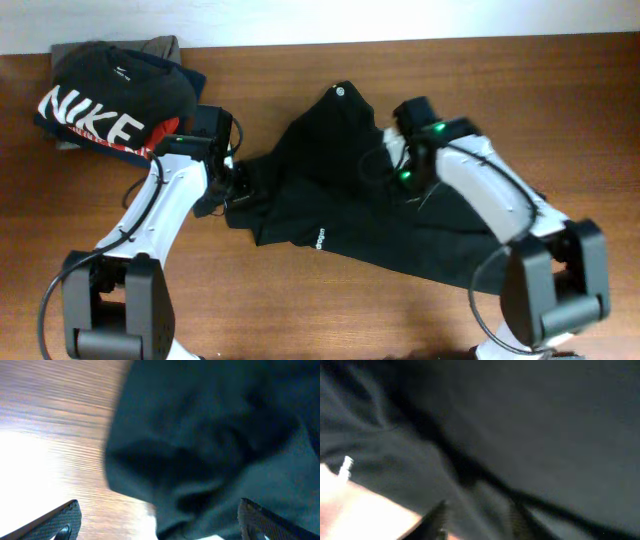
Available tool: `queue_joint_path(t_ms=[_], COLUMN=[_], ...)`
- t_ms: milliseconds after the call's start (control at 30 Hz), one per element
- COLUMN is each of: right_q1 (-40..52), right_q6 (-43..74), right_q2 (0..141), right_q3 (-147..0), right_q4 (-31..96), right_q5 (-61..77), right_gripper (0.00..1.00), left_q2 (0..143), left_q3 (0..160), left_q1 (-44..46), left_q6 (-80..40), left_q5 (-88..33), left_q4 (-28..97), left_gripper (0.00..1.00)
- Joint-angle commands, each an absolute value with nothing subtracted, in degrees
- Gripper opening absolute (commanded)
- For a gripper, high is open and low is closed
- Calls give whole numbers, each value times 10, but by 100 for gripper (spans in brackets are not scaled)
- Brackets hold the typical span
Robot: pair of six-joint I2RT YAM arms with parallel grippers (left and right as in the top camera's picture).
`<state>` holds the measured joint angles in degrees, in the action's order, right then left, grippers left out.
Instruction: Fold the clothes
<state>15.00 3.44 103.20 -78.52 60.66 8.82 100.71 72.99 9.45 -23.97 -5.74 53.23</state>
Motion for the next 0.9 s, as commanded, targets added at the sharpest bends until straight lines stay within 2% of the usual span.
queue_joint_path(t_ms=[0,167,333,433,500,533,867], right_q1=[113,75,70,70,70,70,44], right_q6=[95,95,76,101,133,156,234], right_q2=[976,968,968,968,968,968,968], right_q3=[-824,-816,-780,-755,-739,-730,-648], right_q4=[661,739,748,747,740,736,681], right_q5=[83,83,83,82,67,51,1], right_gripper=[99,99,98,51,13,5,4], left_q2=[1010,1012,1019,1033,1049,1059,1126], left_q3=[740,740,740,740,740,740,740], left_q1=[133,216,256,262,261,261,261], left_q6=[-137,-104,-109,-110,-110,-110,-102], left_q5=[-125,-117,-118,-122,-129,-129,-122], left_q4=[535,532,527,524,522,522,498], left_gripper=[99,99,99,99,99,99,99])
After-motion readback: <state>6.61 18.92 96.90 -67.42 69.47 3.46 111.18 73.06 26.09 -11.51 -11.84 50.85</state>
